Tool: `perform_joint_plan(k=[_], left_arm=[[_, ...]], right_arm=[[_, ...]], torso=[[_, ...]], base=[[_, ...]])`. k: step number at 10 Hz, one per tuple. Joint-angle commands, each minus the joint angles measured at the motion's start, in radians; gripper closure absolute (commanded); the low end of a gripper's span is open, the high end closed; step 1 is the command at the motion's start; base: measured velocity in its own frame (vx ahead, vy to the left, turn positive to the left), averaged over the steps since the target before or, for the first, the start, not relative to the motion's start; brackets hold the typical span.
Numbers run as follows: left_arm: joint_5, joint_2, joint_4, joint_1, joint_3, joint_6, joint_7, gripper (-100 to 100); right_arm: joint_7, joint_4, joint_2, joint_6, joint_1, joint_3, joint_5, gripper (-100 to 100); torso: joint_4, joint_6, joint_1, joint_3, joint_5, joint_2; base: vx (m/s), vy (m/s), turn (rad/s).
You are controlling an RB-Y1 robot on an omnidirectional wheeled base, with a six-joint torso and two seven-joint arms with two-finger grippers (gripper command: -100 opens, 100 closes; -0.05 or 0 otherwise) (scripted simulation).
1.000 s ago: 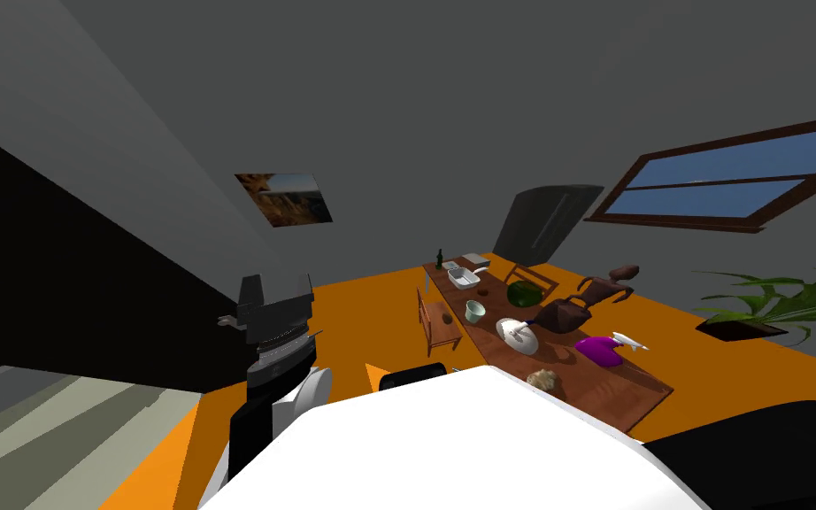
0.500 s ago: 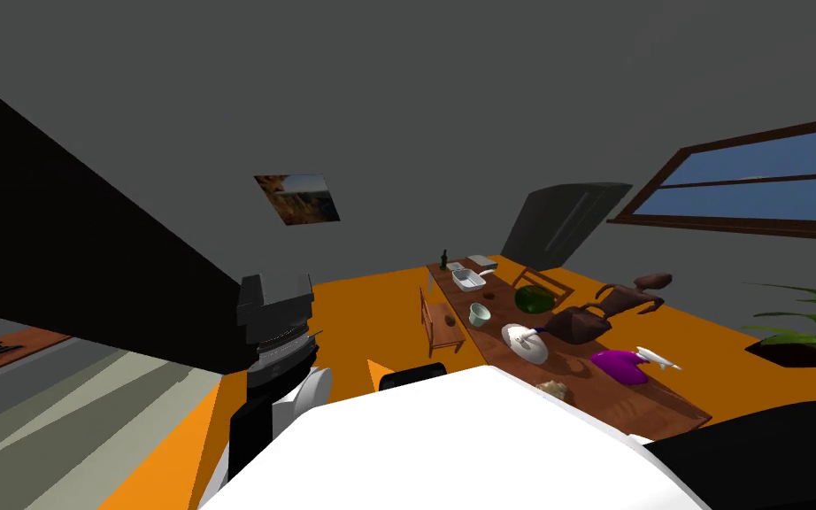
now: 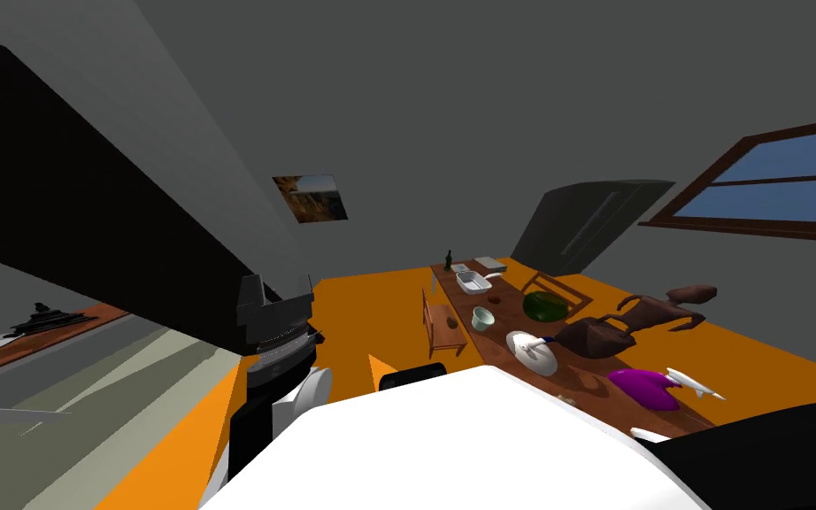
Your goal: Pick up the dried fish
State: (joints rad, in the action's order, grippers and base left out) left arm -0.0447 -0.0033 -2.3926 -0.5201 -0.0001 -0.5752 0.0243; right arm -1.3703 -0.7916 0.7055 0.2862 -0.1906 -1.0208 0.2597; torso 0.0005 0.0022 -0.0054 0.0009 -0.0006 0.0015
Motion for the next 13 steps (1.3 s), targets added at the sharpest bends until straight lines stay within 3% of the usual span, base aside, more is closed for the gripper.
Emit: perform_joint_plan(k=[1, 3, 4, 6, 7, 9, 12, 13], left_arm=[[0.000, 0.000, 0.000, 0.000, 0.000, 0.000, 0.000, 0], [0.000, 0.000, 0.000, 0.000, 0.000, 0.000, 0.000, 0], [0.000, 0.000, 0.000, 0.000, 0.000, 0.000, 0.000, 0], [0.000, 0.000, 0.000, 0.000, 0.000, 0.000, 0.000, 0], [0.000, 0.000, 0.000, 0.000, 0.000, 0.000, 0.000, 0], [0.000, 0.000, 0.000, 0.000, 0.000, 0.000, 0.000, 0], [0.000, 0.000, 0.000, 0.000, 0.000, 0.000, 0.000, 0], [0.000, 0.000, 0.000, 0.000, 0.000, 0.000, 0.000, 0]], right_arm=[[-0.011, 0.043, 0.029, 0.003, 0.010, -0.022, -0.001, -100], [-0.036, 0.069, 0.052, 0.003, 0.015, -0.042, -0.001, -100], [-0.056, 0.122, 0.073, 0.001, 0.020, -0.057, -0.003, -100], [-0.056, 0.122, 0.073, 0.001, 0.020, -0.057, -0.003, -100], [-0.071, 0.156, 0.092, -0.002, 0.024, -0.068, -0.007, -100], [-0.086, 0.210, 0.126, -0.012, 0.032, -0.075, -0.021, -100], [-0.087, 0.215, 0.121, -0.009, 0.034, -0.075, -0.020, -100], [-0.086, 0.212, 0.123, -0.012, 0.033, -0.076, -0.020, 0]], torso=[[0.000, 0.000, 0.000, 0.000, 0.000, 0.000], [0.000, 0.000, 0.002, -0.001, 0.000, -0.001], [0.000, 0.000, 0.001, -0.001, 0.000, -0.001], [0.000, 0.001, -0.001, 0.000, -0.001, -0.001], [0.000, 0.001, 0.001, -0.001, 0.000, -0.001], [0.000, 0.000, -0.005, -0.001, -0.001, -0.001], [0.000, 0.001, 0.000, -0.001, -0.001, -0.001], [0.000, 0.000, 0.004, -0.001, 0.000, -0.001]], base=[[-0.018, -0.080, 0.080], [-0.004, -0.048, 0.044], [-0.013, -0.099, 0.171], [-0.009, -0.076, 0.006], [-0.012, -0.077, 0.047], [-0.003, -0.210, 0.050], [-0.009, -0.073, 0.004], [-0.001, -0.005, 0.001]])
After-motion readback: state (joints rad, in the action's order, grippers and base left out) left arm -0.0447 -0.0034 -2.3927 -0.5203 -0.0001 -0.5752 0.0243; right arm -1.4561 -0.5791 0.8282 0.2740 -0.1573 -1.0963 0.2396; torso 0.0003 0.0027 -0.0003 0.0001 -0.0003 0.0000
